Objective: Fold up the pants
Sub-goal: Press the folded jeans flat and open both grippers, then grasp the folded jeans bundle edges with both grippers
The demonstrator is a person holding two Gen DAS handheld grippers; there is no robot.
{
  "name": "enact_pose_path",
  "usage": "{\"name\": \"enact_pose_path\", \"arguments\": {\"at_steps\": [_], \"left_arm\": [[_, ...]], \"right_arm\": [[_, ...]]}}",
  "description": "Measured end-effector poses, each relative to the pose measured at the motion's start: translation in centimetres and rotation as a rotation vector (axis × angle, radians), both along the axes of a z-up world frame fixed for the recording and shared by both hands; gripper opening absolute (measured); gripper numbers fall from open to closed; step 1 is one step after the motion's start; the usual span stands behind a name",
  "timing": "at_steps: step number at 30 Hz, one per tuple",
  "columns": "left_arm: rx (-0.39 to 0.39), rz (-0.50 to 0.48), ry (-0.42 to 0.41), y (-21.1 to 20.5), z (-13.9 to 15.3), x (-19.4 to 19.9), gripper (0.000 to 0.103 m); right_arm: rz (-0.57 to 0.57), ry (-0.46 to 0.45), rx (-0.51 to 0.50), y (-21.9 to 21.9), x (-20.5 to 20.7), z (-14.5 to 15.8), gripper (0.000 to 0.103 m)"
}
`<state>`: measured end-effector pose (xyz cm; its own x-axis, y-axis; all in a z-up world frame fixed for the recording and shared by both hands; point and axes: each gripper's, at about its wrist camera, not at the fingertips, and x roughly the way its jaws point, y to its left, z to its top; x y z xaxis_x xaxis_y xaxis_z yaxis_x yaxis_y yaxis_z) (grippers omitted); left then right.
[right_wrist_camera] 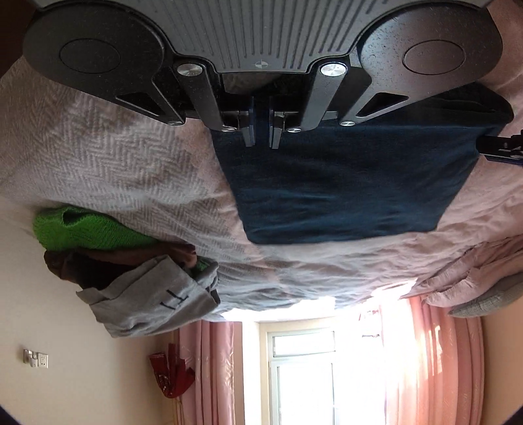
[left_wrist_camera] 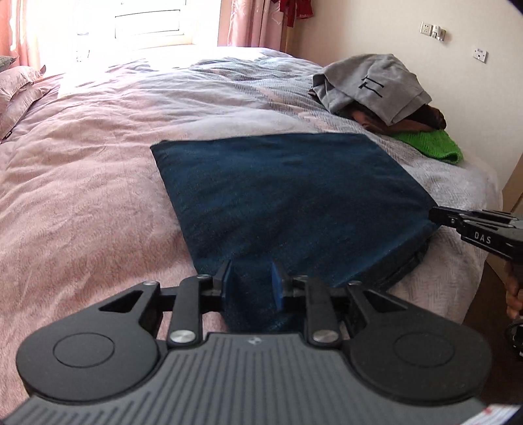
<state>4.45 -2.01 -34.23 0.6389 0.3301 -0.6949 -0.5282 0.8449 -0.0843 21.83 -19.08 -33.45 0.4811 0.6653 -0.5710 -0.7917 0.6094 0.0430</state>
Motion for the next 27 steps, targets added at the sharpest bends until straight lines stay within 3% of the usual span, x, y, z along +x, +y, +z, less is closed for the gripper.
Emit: {"name": "enact_pose_path", "arguments": {"at_steps": [4,8,10,12,14,19,27], "left_arm": [[0.018,0.020,0.026,-0.5,-0.1,0.2,0.023],[0.008,0.024,0.031,-1.2,1.8,-1.0,0.024],[0.005,0.035,0.041,-1.9,2.4,-1.9,0.026],[-0.010,0.037,0.052,-2.5,2.8,-2.7,0.033],[-0.012,0.033,0.063,-3.2,3.3,-3.6,0.037],[-0.012,0.032,0.080,-4.9,4.0,-5.5,0.048],[-0.015,0.023,0.082,-6.1,4.3,-7.2,0.052]], "right_arm": [[-0.044,0.066,0.007,0.2,0.5,0.5,0.003],[-0.044,0.053,-0.049,-0.1,-1.8,2.3,0.008],[-0.040,0.080,-0.043,-0.8,-3.3,2.4,0.020],[-0.051,0.123,-0.018,-1.7,-5.1,2.2,0.044],[-0.063,0.148,0.016,-2.6,-6.6,2.2,0.051],[-0.055,0.191,0.041,-3.8,-9.3,3.1,0.054],[-0.034,0.163,0.047,-4.3,-11.6,4.5,0.055]]}}
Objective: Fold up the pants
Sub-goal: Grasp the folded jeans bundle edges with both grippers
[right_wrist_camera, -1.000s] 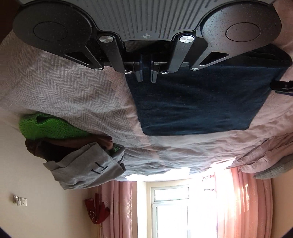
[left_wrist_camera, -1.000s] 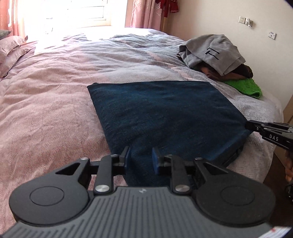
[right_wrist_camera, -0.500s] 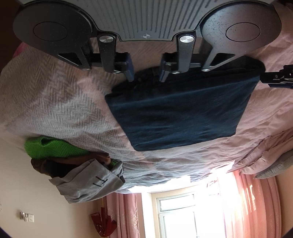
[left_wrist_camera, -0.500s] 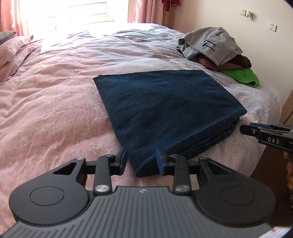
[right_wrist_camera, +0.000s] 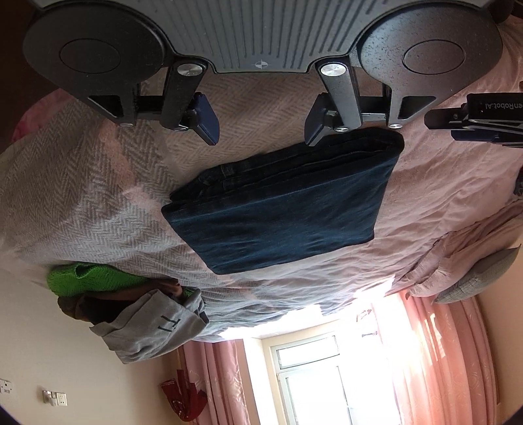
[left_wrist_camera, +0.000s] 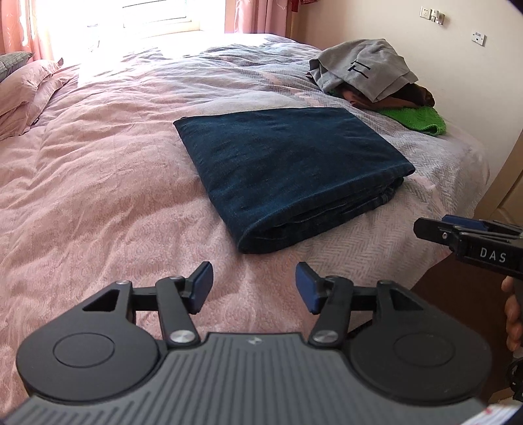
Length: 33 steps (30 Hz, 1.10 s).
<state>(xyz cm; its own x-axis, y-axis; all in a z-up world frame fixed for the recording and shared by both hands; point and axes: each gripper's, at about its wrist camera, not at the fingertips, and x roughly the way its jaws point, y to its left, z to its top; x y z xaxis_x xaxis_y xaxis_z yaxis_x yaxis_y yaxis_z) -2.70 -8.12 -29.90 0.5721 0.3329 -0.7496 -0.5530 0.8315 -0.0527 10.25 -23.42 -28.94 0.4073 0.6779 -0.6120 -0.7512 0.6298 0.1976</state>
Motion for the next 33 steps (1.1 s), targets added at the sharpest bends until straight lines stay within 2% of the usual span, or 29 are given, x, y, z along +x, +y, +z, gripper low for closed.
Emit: {"name": "enact_pose_path", "arguments": {"at_steps": [8,12,16,19,26,28,33], "left_arm": [[0.003,-0.010,-0.009,0.1,-0.5,-0.8,0.054],[-0.061,-0.004,-0.063,1.6,-1.0,-1.8,0.054],[-0.131,0.029,-0.122,4.6,-1.0,-2.0,0.053],[-0.211,0.048,-0.167,7.5,-1.1,-1.4,0.053],[-0.500,0.137,-0.283,14.5,-4.5,2.1,0.053],[-0.550,0.172,-0.298,15.8,-5.7,3.1,0.053],[-0.629,0.215,-0.336,18.1,-7.7,4.7,0.053]], "right_arm": [[-0.010,0.025,-0.034,-1.0,-0.1,-1.4,0.055],[-0.053,0.098,-0.049,-2.6,1.2,-3.3,0.055],[-0.059,0.152,-0.006,-4.2,3.7,-3.5,0.055],[-0.053,0.183,0.042,-4.6,6.8,-2.8,0.055],[-0.025,0.275,0.149,-3.0,16.8,-1.4,0.055],[-0.003,0.312,0.157,-1.8,19.8,-1.7,0.055],[0.084,0.495,0.161,1.8,26.1,-4.4,0.055]]}}
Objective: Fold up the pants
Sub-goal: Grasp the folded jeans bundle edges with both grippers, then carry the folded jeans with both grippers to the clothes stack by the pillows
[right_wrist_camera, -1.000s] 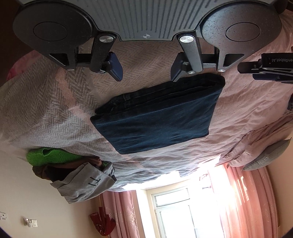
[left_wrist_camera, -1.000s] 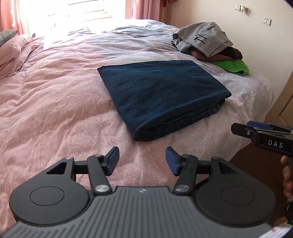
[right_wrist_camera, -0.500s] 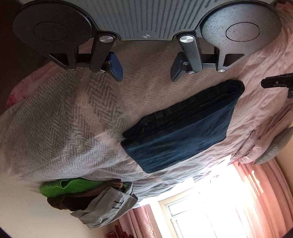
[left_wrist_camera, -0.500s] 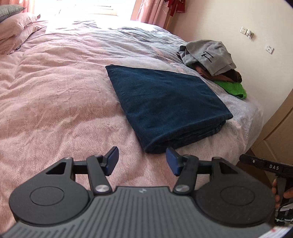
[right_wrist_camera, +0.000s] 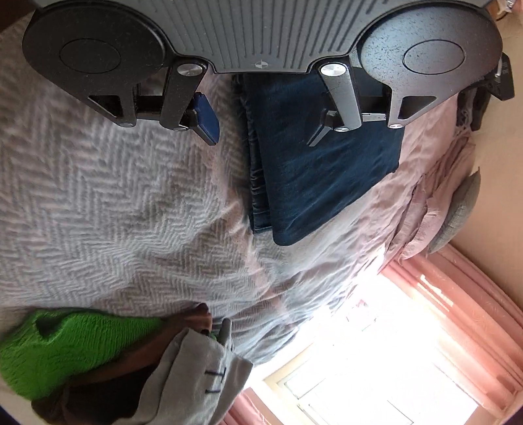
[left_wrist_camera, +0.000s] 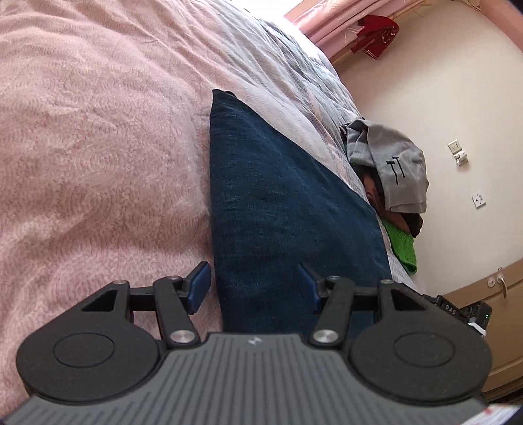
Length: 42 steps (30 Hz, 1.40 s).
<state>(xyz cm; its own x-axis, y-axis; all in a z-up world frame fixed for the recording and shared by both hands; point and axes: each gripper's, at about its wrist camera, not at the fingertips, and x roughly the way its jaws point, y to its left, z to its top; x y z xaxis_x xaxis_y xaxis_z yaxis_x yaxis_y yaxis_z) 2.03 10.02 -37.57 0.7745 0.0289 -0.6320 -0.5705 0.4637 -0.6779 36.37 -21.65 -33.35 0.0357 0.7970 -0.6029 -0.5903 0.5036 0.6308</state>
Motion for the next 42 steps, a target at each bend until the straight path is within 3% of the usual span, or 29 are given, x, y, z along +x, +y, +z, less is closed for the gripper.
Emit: {"name": "enact_pose_path", "arguments": {"at_steps": [4,12,19,21,23,26,31,35,42], "left_arm": [[-0.013,-0.006,-0.002,1.0,-0.6,1.0,0.053],[-0.066,-0.004,-0.041,2.3,-1.8,2.1,0.052],[-0.102,0.017,-0.078,3.1,-2.7,3.4,0.055],[-0.089,0.018,-0.079,3.0,-2.6,3.8,0.053],[-0.069,0.016,-0.072,2.8,-2.4,3.7,0.043],[-0.043,0.007,-0.101,2.8,-1.8,3.0,0.029],[-0.001,-0.031,-0.149,2.9,0.0,2.5,0.023],[-0.015,-0.055,-0.181,4.4,0.9,2.3,0.021],[-0.053,0.034,-0.099,7.5,5.4,-2.0,0.019]], "right_arm": [[0.092,0.127,0.030,1.9,2.8,-1.9,0.055],[0.201,0.282,0.052,4.7,5.6,-3.9,0.055],[0.248,0.310,0.078,6.6,5.2,-5.0,0.052],[0.234,0.307,0.088,6.7,4.8,-5.1,0.045],[0.218,0.305,0.103,6.2,4.6,-5.1,0.040],[0.177,0.288,0.105,5.7,3.8,-4.4,0.034],[0.125,0.245,0.112,5.2,2.6,-2.5,0.027],[0.073,0.238,0.074,5.8,1.2,-1.1,0.026],[0.082,0.329,0.033,11.1,-3.3,3.0,0.023]]}}
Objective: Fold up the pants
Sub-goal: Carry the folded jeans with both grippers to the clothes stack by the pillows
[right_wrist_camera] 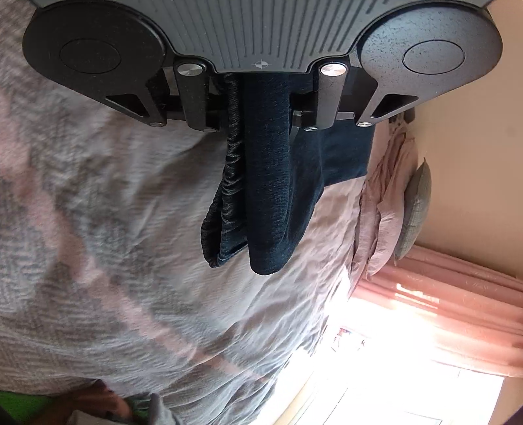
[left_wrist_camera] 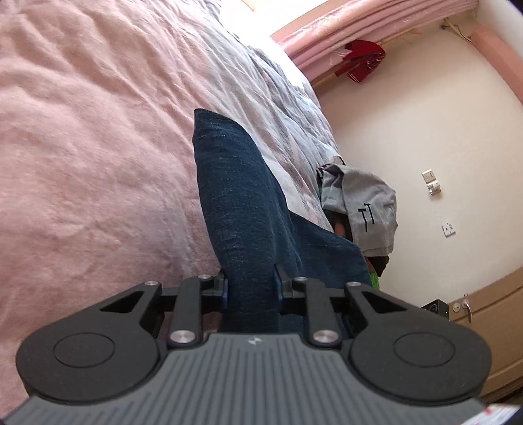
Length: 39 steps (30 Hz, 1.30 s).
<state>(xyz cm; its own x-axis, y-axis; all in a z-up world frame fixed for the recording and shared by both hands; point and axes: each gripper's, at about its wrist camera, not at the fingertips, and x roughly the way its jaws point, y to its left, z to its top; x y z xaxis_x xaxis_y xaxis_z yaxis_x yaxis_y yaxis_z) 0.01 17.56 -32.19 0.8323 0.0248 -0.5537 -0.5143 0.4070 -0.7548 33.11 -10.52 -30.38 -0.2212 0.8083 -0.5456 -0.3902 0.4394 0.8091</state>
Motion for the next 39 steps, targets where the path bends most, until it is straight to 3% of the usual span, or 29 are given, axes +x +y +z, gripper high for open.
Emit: {"name": "enact_pose_path", "arguments": {"at_steps": [10,14,21,30,39], "left_arm": [[0.035,0.393,0.105,0.0,14.9,-15.8,0.019],[0.064,0.544,0.096,0.3,18.3,-23.5,0.019],[0.045,0.694,0.105,5.9,18.7,-37.8,0.019],[0.097,0.836,0.142,18.6,19.2,-56.8,0.019],[0.192,0.965,0.119,31.2,20.2,-68.3,0.019]], "right_arm": [[0.353,0.050,0.030,15.2,-9.8,10.6,0.023],[0.489,0.054,0.056,21.4,-16.0,13.0,0.023],[0.632,0.030,0.028,32.6,-31.9,13.6,0.023],[0.771,0.042,0.046,51.3,-52.3,11.8,0.023],[0.885,-0.042,0.149,69.4,-66.6,13.4,0.023]]}}
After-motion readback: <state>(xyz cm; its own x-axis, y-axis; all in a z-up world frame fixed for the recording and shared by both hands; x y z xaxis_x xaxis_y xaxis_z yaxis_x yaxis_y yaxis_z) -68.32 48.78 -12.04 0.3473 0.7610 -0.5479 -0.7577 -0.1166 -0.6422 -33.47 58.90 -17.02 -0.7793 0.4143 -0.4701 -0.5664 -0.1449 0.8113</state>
